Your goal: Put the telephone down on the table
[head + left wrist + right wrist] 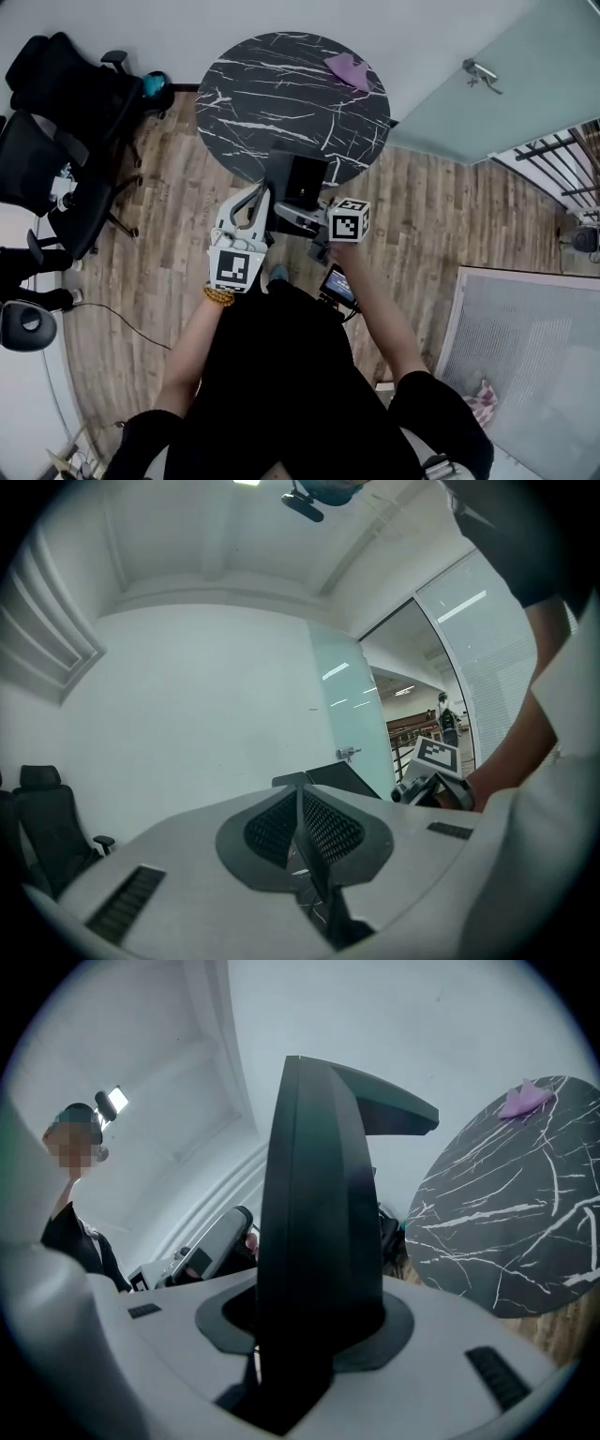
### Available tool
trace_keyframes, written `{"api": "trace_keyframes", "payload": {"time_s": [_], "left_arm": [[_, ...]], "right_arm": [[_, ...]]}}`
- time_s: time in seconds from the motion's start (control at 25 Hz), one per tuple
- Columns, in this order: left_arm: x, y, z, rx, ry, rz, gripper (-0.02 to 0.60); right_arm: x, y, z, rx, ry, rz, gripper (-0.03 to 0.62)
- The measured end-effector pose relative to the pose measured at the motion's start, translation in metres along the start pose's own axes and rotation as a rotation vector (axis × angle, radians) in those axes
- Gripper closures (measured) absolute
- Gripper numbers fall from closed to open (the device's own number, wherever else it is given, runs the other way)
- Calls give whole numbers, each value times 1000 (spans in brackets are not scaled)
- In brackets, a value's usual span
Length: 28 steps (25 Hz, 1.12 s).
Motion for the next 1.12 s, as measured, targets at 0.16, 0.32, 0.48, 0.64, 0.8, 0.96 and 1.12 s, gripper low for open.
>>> {"api": "trace_keyframes", "payload": {"time_s": [0.16, 0.32, 0.48, 0.64, 0.8, 0.96, 1.12], "left_arm": [[27, -1, -21, 4, -25, 22, 554], [49, 1, -47, -2, -49, 45, 553], [60, -2, -78, -11, -68, 48, 553], [67, -5, -104, -25, -98, 42, 554], [71, -18, -128, -42, -108, 38, 553], [80, -28, -146, -94, -84, 26, 553], [90, -31, -152, -111, -92, 43, 553]], "right_arm": [[12, 19, 15, -8, -13, 0, 418], [26, 42, 27, 9, -28, 41, 418], [46, 60, 39, 29, -45, 90, 418], [58, 75, 49, 56, -74, 132, 418], [68, 82, 59, 70, -93, 166, 418], [72, 89, 67, 74, -109, 152, 418], [74, 102, 80, 55, -100, 116, 418]]}}
Point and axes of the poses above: the fingertips, and each gripper's own axes: x forward along the fingers, z to its right, y out of its top, the point moved 6 cm from there along -x, backward along the fingers, and after that the axes turned 3 degrees about y, right-handed, at the moved point
